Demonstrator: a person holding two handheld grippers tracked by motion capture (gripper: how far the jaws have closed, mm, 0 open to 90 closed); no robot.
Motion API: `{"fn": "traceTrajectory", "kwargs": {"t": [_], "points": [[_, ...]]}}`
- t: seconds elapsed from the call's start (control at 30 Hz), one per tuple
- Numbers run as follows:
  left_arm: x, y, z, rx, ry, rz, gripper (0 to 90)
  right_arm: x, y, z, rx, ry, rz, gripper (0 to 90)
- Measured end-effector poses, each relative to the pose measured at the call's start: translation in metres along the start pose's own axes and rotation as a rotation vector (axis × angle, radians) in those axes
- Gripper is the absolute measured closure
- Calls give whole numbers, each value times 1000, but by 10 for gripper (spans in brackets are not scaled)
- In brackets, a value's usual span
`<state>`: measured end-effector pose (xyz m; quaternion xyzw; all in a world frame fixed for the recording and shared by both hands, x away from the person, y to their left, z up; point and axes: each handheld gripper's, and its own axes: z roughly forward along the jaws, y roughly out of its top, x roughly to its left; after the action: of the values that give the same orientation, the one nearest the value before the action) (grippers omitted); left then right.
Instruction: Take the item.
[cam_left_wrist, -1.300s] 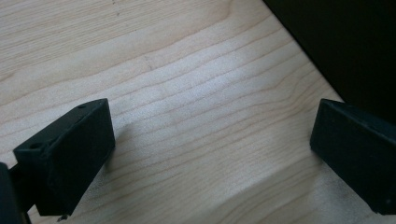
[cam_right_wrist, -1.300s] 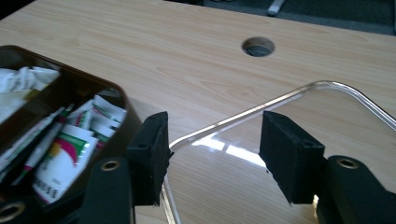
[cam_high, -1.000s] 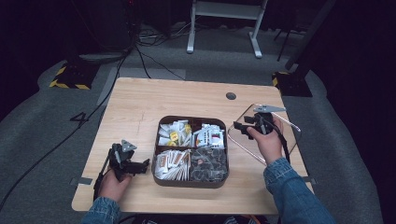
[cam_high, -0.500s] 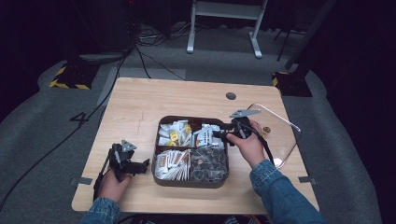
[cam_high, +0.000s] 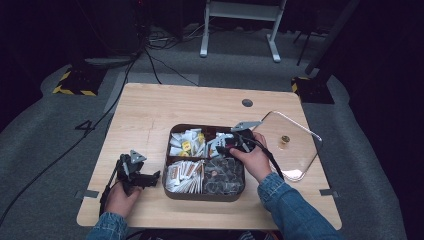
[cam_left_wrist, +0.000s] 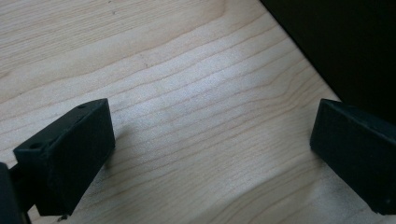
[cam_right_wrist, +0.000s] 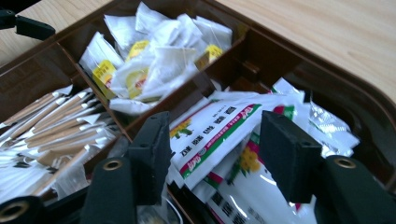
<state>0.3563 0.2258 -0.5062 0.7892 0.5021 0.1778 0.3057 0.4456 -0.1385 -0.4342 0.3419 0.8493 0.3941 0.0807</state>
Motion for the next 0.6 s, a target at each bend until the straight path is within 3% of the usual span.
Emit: {"fn": "traceTrajectory", "kwargs": {"t": [0.13,0.37,0.5,0.6], "points": [[0,0,0,0,0,1,1,7,2,5,-10,12,-18,511],[0,0,0,-1,-1,2,2,13,1,17,34,32,-30,665],[0,0,0,-1,-1,3,2,14,1,17,29,39,-38,850],[0,0,0,-1,-1,3,2,16,2,15,21,39,-39,877]]}}
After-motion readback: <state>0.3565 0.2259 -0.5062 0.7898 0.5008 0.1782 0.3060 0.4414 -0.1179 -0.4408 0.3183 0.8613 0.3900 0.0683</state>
